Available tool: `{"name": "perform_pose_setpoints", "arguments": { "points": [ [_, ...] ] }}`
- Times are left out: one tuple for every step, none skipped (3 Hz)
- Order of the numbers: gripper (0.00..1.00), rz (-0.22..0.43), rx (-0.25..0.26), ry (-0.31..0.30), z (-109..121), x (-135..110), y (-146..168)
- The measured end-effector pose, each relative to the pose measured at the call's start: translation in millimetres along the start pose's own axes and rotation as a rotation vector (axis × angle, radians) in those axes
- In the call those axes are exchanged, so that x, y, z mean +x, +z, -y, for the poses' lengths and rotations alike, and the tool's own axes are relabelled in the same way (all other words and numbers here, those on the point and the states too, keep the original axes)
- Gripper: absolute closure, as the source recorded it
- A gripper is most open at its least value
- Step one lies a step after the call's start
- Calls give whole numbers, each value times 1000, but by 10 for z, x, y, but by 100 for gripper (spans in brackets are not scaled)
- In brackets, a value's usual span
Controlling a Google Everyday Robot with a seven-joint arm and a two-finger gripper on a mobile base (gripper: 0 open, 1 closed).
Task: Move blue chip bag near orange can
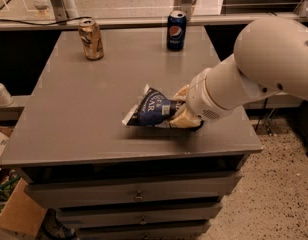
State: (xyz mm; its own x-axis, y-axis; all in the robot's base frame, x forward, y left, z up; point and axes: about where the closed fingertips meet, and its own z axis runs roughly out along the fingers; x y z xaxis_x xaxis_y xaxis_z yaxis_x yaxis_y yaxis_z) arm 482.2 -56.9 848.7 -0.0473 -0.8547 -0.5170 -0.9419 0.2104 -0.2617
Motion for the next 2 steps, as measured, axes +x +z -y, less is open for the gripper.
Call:
{"name": "perform_pose_setpoints", "arguments": {
  "points": [
    [100,108,84,-43,391,-321,61],
    [100,177,133,-78,714,-618,238]
  ]
}}
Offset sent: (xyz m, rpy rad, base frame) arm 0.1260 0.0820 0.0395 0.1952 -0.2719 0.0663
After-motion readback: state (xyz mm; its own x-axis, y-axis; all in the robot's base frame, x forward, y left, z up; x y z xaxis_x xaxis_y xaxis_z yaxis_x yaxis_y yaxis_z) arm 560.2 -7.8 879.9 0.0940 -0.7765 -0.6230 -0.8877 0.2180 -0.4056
